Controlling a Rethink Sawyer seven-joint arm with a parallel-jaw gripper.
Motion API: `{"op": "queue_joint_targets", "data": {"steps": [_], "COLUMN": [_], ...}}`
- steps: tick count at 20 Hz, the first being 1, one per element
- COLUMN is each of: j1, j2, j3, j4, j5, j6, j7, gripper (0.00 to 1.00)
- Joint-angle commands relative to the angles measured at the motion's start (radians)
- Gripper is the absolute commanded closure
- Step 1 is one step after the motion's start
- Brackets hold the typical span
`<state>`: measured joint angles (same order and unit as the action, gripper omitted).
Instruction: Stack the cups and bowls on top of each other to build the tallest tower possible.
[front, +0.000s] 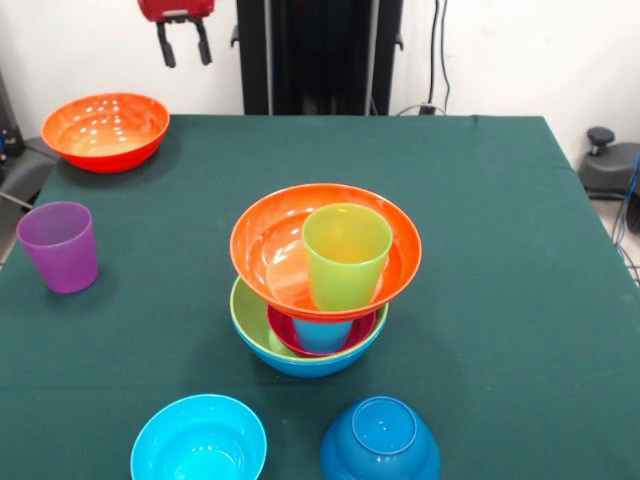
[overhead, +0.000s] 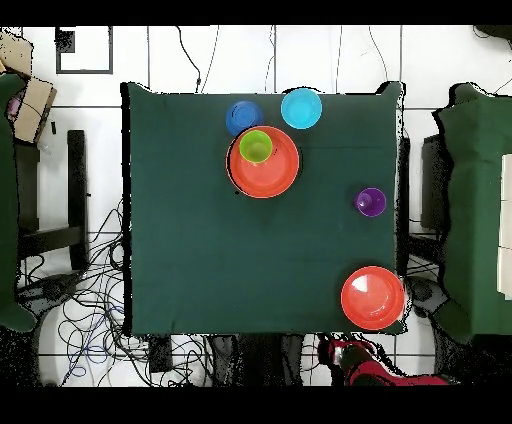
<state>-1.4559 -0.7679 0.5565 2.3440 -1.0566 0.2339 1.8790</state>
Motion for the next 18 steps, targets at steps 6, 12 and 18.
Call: {"op": "queue_joint_targets", "data": {"steps": [6,12,18], "j1": [0.081,0.08,0.104], "j2": [-0.02,-0.021,0.041], "j3": [0.154,0.161,0.104], "j4": [-0.15,-0.15,-0.173], "j5": [0.08,0.072,-0.035], "j6": [0.17,0.171,0.103], "j7": [-0.172,-0.153,-0.1], "gripper": [0.0,0.0,0.0]}}
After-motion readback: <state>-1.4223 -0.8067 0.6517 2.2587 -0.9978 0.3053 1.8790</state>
